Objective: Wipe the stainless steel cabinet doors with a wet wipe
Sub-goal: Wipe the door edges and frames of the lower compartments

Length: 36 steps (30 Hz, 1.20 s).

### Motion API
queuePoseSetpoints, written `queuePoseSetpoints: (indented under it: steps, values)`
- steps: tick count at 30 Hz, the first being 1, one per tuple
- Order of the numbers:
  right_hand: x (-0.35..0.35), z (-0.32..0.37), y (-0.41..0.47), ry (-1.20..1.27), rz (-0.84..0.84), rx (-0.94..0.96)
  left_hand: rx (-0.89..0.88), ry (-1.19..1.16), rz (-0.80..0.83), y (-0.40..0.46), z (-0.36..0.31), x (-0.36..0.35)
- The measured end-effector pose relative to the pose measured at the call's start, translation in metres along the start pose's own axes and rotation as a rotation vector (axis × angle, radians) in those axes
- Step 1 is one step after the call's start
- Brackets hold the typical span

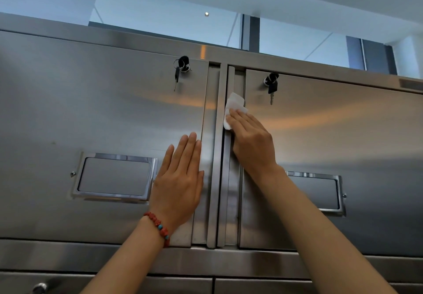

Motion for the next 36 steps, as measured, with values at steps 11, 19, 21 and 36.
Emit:
queuePoseSetpoints:
  steps: [11,19,21,36]
  values:
    - [-0.002,0.001,-0.003,-0.004,0.006,-0.013,0.004,0.009,0.007,0.000,-0.001,0.001]
    - [-0.003,-0.001,0.001,-0.014,0.004,-0.023,0.002,-0.002,0.012,0.001,-0.001,0.001]
    - [-0.003,0.000,-0.002,-0.012,0.000,-0.016,0.002,-0.004,0.016,0.000,0.000,0.001]
    - [-0.003,-0.004,0.013,-0.041,0.000,0.002,-0.001,-0.018,-0.003,0.000,0.000,0.000]
Point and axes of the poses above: each hand's wrist, its own y-axis towards the middle knuckle, its own x-axis out of the back of the hand, z = x × y, the point moved 7 cm from there along y, towards the middle knuckle
